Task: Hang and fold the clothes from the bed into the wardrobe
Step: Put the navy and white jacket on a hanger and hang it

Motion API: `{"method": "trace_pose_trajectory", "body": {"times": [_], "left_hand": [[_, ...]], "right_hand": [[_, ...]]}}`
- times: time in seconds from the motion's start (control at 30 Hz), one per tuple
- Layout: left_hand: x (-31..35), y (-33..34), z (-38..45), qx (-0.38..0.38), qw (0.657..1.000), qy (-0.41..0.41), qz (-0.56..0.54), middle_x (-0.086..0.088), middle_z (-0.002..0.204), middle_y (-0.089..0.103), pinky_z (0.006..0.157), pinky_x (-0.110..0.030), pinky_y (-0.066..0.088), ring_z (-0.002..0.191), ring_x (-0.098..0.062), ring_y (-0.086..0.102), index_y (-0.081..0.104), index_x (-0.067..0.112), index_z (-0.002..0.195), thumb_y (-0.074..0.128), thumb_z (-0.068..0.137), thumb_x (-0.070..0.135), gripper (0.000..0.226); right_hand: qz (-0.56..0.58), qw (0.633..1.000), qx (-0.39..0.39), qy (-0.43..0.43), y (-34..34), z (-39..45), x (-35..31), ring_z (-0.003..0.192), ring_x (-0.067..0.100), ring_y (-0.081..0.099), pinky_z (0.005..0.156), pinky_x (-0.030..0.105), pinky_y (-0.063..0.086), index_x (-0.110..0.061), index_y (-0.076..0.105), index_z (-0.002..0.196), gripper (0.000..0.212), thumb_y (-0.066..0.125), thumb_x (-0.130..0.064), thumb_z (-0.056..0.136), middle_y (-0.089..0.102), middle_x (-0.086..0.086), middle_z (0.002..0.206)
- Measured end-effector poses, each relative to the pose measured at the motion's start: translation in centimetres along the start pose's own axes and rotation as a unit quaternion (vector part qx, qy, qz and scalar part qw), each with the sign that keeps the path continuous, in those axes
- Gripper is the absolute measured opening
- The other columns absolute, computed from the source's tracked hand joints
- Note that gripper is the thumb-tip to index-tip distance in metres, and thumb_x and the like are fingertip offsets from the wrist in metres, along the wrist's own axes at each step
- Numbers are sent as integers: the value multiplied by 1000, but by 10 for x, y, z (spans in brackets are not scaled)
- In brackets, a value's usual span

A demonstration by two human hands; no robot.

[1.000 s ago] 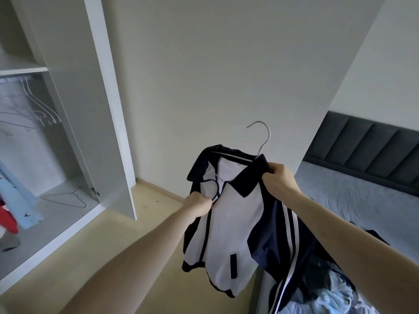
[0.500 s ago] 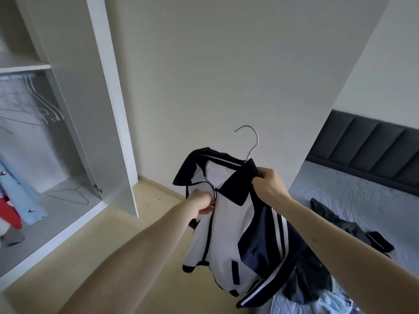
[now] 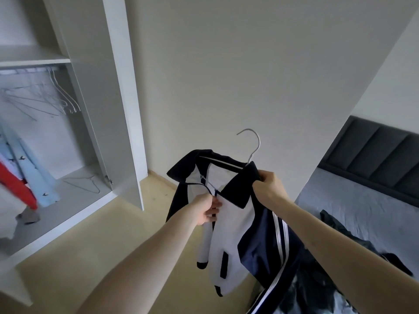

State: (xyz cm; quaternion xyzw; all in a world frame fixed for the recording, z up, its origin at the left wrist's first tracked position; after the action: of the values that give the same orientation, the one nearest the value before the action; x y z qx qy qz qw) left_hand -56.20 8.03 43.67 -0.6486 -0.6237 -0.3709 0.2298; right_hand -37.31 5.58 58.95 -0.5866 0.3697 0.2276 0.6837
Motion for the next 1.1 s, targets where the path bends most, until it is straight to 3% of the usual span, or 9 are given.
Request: {"method": "trace_pose_trajectory", "body": {"times": [0.17,0.3,0.4,0.47,0.57,0.63,0.8,1.0,1.1], "left_hand": [[7,16,-1,11,1000,7,-14,-10,98,72,61,-36,57,92,-24,66,69,7,97,52,99,9,17],[14,31,5,-78,991,35,-101,-13,118,69,100,-58,51,112,-29,62,67,1,112,51,101,17,25],[12,30,2,-122,987,35,-97,-13,127,62,97,-57,53,117,-38,55,66,6,118,63,100,33,33],[10,20,-1,-55,998,28,-10,-6,126,65,88,-45,58,117,-32,60,70,15,110,66,98,34,22],[13,-10,3,120,990,44,62,-7,95,65,63,-23,48,74,-18,56,67,10,84,61,94,11,11],[11,-18,0,146,988,39,40,-9,86,58,57,-22,35,58,-15,42,62,7,78,54,92,2,17],[9,-21,-17,80,994,21,-69,-9,113,70,83,-40,61,105,-26,68,67,6,106,58,102,18,16],[54,-99,-34,215,967,136,-12,3,92,69,73,-26,50,82,-13,61,75,17,84,67,89,20,10],[56,-147,-36,234,967,93,-35,-1,104,66,90,-34,55,95,-18,60,74,17,91,70,92,21,5]], "right_hand": [[6,1000,-29,1,-2,14,11,59,16,49,55,25,38,-11,64,74,24,40,-13,70,53,-7,58],[5,999,-38,-2,-15,28,26,58,16,50,53,24,38,-14,64,71,27,38,-15,64,54,-8,57],[-3,999,-35,0,-26,38,39,58,17,48,51,25,36,-12,63,72,22,41,-8,71,52,-8,56],[0,999,-36,-7,-30,41,43,56,16,45,50,24,34,-13,60,67,20,39,-13,66,48,-12,52],[-4,999,-50,-16,-28,46,44,58,16,50,53,26,39,-11,66,77,34,37,-19,61,56,-6,60],[-9,998,-62,-23,-17,47,40,59,16,51,55,26,41,-11,68,83,39,38,-22,62,59,-4,64],[2,992,-114,-53,23,53,12,59,17,50,54,25,38,-11,67,77,36,35,-20,61,55,-4,61],[-10,986,-149,-70,81,75,-28,62,18,50,56,26,38,-10,70,85,30,42,-2,78,57,-1,67],[-4,984,-158,-77,110,83,-50,61,17,49,58,27,38,-8,69,79,27,44,1,79,56,-2,63]]}}
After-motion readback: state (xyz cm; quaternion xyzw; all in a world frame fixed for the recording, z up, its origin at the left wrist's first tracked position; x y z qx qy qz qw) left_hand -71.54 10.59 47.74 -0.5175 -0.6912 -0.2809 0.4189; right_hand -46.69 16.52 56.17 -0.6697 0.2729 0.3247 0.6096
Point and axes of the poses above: each hand's wrist, its own z-axis towards the middle knuckle, its own y-axis out of the palm, x = y × z, the point moved 9 cm from there along z, towards the middle knuckle
